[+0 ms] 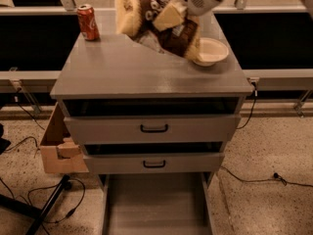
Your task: Pick brown chip bag from bottom drawer and place on counter
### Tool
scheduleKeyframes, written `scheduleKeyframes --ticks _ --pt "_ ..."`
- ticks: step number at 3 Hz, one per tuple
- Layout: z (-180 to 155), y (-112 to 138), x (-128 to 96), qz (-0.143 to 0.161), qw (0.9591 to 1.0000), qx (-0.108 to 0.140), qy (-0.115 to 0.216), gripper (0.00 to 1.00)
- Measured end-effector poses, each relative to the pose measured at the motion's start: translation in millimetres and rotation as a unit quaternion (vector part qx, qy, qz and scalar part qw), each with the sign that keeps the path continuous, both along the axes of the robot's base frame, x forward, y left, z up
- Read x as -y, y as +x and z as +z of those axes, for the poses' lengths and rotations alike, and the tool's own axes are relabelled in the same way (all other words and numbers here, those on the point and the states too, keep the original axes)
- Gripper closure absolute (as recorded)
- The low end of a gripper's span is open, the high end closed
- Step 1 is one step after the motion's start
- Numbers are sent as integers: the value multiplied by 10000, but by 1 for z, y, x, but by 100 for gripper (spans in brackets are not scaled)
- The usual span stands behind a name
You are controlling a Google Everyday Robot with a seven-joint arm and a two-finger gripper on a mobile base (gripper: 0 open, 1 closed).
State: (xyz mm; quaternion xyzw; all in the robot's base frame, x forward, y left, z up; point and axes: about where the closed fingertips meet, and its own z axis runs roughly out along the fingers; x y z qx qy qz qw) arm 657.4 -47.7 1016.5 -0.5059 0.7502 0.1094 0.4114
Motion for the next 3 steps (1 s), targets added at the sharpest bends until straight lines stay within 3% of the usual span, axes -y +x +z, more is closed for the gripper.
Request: scheduleKeyframes --ticks 2,3 --pt "-26 70 -44 -361 9992 -184 -13 100" --pt "-42 94 -57 -652 9970 -400 96 100"
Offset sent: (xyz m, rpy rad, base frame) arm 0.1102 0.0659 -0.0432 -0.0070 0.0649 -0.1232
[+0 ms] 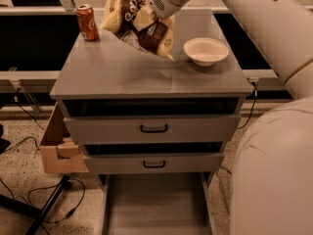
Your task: Pick brown chip bag from bottom drawer and place on counter
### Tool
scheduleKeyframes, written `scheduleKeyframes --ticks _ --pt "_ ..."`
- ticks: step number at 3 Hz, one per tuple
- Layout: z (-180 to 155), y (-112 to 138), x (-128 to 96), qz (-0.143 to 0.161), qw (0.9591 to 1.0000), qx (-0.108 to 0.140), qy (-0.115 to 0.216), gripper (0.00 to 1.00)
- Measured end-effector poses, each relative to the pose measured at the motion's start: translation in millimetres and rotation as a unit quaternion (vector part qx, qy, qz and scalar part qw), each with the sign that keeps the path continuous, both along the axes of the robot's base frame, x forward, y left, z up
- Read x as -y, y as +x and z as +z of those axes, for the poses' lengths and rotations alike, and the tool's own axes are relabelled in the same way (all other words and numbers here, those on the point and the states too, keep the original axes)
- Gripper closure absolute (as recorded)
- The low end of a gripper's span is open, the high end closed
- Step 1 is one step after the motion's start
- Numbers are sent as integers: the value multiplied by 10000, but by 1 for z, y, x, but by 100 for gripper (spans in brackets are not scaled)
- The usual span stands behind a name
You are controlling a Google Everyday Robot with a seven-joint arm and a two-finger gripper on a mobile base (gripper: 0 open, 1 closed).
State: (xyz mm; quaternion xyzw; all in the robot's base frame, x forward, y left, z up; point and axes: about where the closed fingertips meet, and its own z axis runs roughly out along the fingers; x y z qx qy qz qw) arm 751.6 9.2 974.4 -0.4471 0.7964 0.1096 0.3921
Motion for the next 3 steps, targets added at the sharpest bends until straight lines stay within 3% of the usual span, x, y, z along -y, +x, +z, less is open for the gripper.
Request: scheduleKeyframes --ticks 1,2,3 --pt "-6 8 1 -188 9997 -48 160 100" --pt "-8 8 -1 -174 9997 -63 157 82" --pt "-11 8 -4 -154 9997 -86 151 51"
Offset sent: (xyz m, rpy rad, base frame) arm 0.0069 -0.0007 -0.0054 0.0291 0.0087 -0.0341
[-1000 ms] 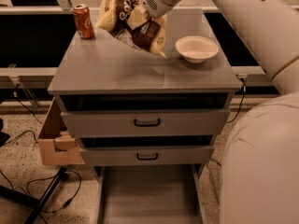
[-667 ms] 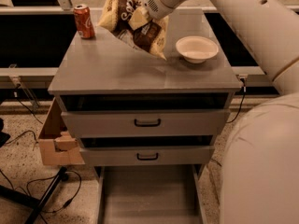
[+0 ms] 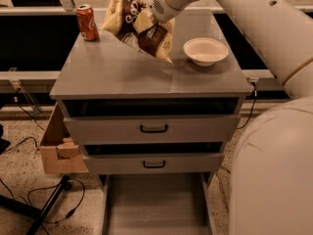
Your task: Pick brown chip bag from bottom drawer and place on counter
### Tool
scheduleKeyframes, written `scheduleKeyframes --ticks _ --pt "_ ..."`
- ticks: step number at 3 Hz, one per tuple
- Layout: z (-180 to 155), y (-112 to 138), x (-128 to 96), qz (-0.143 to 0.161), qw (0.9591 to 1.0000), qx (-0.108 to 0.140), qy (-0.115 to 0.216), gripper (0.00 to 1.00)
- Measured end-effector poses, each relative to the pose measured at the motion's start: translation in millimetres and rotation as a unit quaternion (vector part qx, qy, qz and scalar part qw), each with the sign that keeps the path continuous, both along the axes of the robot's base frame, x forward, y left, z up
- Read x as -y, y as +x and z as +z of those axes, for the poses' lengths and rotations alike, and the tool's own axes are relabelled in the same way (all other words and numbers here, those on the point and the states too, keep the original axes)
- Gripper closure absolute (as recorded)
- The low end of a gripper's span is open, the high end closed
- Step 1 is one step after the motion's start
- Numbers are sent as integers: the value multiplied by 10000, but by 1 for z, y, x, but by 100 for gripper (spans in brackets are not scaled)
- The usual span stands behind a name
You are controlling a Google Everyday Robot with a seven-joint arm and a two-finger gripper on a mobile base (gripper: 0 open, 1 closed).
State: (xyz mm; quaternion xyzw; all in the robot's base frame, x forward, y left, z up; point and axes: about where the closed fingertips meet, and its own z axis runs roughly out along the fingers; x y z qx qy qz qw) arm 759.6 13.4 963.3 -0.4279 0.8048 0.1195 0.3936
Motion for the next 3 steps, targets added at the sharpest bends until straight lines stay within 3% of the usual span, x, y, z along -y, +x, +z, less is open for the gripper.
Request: scheduleKeyframes --ticks 2,3 --pt "-5 0 -4 30 10000 -35 -8 3" --pt "-6 1 -5 36 10000 -43 -10 0"
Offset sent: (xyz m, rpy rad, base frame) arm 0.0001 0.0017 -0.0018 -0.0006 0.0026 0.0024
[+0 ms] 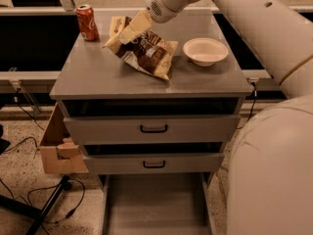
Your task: Pick brown chip bag from bottom drawer and place on counter
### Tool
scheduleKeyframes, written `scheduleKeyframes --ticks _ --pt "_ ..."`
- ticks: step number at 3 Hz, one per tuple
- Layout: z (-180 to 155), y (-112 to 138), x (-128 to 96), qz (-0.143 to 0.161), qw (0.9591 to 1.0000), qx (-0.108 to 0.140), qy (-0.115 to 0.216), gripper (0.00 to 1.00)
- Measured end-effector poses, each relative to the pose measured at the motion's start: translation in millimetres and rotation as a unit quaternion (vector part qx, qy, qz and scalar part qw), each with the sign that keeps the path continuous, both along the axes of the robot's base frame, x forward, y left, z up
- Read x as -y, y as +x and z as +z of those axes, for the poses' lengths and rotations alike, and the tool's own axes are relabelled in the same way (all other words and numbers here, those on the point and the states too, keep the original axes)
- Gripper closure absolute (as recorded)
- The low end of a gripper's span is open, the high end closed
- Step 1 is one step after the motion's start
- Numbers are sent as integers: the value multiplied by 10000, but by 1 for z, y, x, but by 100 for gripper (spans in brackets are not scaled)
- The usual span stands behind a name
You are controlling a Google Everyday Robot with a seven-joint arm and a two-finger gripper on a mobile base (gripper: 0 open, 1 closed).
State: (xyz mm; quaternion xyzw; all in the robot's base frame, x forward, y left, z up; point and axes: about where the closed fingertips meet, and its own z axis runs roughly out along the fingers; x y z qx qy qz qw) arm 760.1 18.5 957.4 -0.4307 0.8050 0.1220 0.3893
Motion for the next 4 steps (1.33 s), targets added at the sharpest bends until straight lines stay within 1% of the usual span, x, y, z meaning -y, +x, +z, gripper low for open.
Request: scheduleKeyframes --ticks 1,2,3,4 --pt "0 0 0 0 10000 0 0 0" --pt "-7 0 44 -504 9975 -93 477 0" --pt "-2 -26 106 -1344 9843 -28 1140 0" --pt "1 -67 139 -1873 9662 98 1769 0"
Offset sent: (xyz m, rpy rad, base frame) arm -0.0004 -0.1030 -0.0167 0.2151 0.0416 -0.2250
